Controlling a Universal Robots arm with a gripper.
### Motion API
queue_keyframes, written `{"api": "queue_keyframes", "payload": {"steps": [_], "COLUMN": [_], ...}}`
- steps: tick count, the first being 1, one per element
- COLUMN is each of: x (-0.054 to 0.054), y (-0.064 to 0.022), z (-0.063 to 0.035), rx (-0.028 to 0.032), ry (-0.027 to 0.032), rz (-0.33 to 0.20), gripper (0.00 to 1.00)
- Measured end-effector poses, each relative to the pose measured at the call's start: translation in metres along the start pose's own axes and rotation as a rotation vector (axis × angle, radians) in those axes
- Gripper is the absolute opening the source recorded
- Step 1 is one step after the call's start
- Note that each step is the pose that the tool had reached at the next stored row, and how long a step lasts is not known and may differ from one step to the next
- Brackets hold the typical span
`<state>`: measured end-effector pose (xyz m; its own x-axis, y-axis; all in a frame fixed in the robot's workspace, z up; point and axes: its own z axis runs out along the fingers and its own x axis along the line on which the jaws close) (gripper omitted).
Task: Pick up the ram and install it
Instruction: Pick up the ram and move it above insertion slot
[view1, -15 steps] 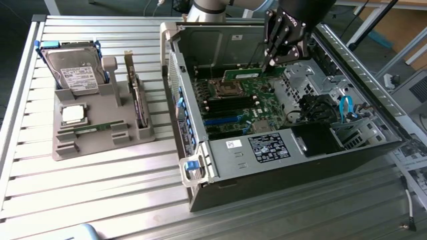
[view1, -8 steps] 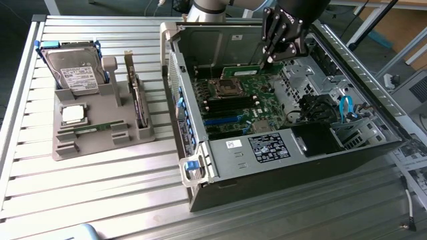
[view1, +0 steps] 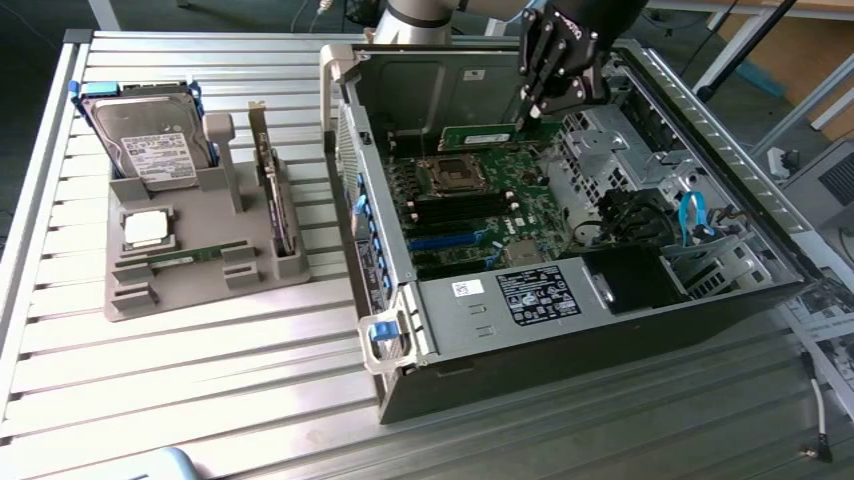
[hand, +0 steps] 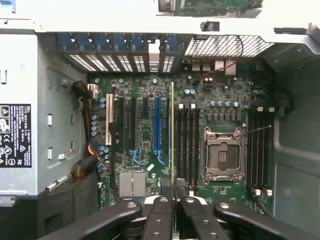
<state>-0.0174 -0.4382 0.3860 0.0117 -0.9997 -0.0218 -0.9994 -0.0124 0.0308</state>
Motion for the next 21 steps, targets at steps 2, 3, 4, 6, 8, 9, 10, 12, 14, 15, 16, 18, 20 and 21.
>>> {"api": "queue_keyframes", "payload": {"steps": [2, 3, 4, 6, 8, 9, 10, 12, 14, 15, 16, 18, 20, 21], "x": [-0.003, -0.004, -0.006, -0.009, -0.011, -0.012, -0.013, -0.015, -0.015, -0.015, -0.015, -0.015, -0.015, -0.015], "y": [0.0, -0.0001, -0.0001, -0.0001, -0.0001, -0.0002, -0.0002, -0.0003, -0.0002, -0.0002, -0.0002, -0.0003, -0.0003, -0.0003], "z": [0.0002, 0.0003, 0.0005, 0.0007, 0.0009, 0.0009, 0.001, 0.0011, 0.0011, 0.0012, 0.0011, 0.0018, 0.0029, 0.0036], "rx": [0.0, 0.0, 0.0, 0.0, 0.0, 0.0, 0.0, -0.0001, 0.0, 0.0, 0.0, 0.0, 0.0, 0.0], "ry": [0.0001, 0.0002, 0.0003, 0.0004, 0.0006, 0.0007, 0.0008, 0.0011, 0.001, 0.001, 0.001, 0.0009, 0.001, 0.0009], "rz": [0.0, 0.0, 0.0, 0.0, 0.0, 0.0, 0.0, 0.0, 0.0, 0.0, 0.0, 0.0, 0.0, 0.0], "gripper": [0.12, 0.12, 0.12, 0.12, 0.12, 0.12, 0.12, 0.12, 0.12, 0.12, 0.12, 0.12, 0.12, 0.12]}}
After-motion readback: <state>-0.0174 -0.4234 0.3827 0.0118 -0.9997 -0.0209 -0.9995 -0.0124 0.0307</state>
